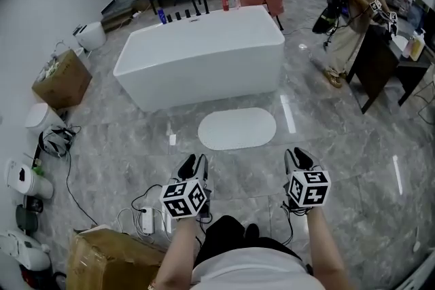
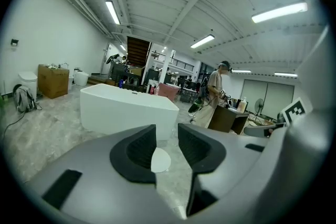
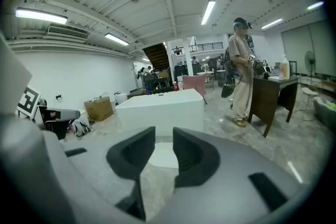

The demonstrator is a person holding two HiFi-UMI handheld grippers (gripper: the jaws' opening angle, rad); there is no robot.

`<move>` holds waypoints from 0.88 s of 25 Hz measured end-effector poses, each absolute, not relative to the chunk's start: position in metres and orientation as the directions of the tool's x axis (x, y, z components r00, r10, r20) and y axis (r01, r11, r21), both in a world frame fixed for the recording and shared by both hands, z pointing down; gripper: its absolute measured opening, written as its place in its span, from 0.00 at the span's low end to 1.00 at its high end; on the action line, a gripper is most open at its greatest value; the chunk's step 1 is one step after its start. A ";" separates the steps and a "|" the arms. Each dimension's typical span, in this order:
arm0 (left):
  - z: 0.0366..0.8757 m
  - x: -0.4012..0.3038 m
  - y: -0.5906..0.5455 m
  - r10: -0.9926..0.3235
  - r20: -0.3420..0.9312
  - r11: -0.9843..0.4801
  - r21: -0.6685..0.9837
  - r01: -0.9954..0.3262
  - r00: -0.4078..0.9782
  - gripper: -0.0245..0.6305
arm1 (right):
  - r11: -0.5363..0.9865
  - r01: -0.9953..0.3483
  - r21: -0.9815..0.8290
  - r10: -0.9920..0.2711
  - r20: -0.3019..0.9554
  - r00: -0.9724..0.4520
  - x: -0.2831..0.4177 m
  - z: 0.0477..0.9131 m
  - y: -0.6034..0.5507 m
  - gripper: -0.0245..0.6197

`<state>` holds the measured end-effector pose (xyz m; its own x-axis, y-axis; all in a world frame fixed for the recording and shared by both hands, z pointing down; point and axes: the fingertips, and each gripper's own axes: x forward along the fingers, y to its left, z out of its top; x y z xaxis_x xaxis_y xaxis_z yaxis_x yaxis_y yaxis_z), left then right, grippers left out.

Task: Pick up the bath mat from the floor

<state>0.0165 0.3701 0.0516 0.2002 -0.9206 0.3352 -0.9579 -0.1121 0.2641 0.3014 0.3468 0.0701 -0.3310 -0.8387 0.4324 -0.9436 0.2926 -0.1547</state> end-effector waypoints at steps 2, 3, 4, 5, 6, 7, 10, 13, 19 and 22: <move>0.052 0.017 0.366 -0.921 0.336 -0.108 0.262 -0.959 0.196 0.26 | 0.289 -0.944 -0.157 -0.835 0.441 -0.329 0.305 0.072 0.344 0.20; 0.052 0.017 0.363 -0.922 0.337 -0.107 0.259 -0.960 0.193 0.27 | 0.286 -0.945 -0.160 -0.834 0.444 -0.328 0.307 0.073 0.341 0.21; 0.052 0.018 0.360 -0.922 0.336 -0.107 0.256 -0.961 0.192 0.28 | 0.283 -0.945 -0.164 -0.834 0.444 -0.327 0.310 0.074 0.338 0.21; 0.052 0.019 0.355 -0.922 0.336 -0.110 0.252 -0.961 0.193 0.28 | 0.279 -0.945 -0.168 -0.835 0.444 -0.326 0.312 0.075 0.334 0.21; 0.051 0.020 0.350 -0.921 0.335 -0.114 0.250 -0.962 0.196 0.29 | 0.275 -0.946 -0.169 -0.836 0.444 -0.322 0.314 0.076 0.329 0.21; 0.051 0.021 0.345 -0.921 0.335 -0.119 0.249 -0.961 0.201 0.29 | 0.271 -0.948 -0.168 -0.837 0.446 -0.318 0.315 0.077 0.324 0.21; 0.054 0.018 0.327 -0.917 0.340 -0.125 0.251 -0.960 0.208 0.30 | 0.263 -0.950 -0.170 -0.832 0.458 -0.312 0.315 0.082 0.307 0.23; 0.064 0.013 0.305 -0.912 0.353 -0.124 0.250 -0.960 0.209 0.32 | 0.260 -0.947 -0.190 -0.818 0.477 -0.320 0.311 0.094 0.284 0.26; 0.090 -0.018 0.233 -0.901 0.381 -0.106 0.271 -0.957 0.208 0.33 | 0.260 -0.948 -0.184 -0.783 0.534 -0.318 0.284 0.117 0.217 0.30; 0.099 -0.037 0.190 -0.898 0.391 -0.097 0.271 -0.958 0.202 0.34 | 0.250 -0.949 -0.193 -0.762 0.565 -0.315 0.268 0.127 0.179 0.30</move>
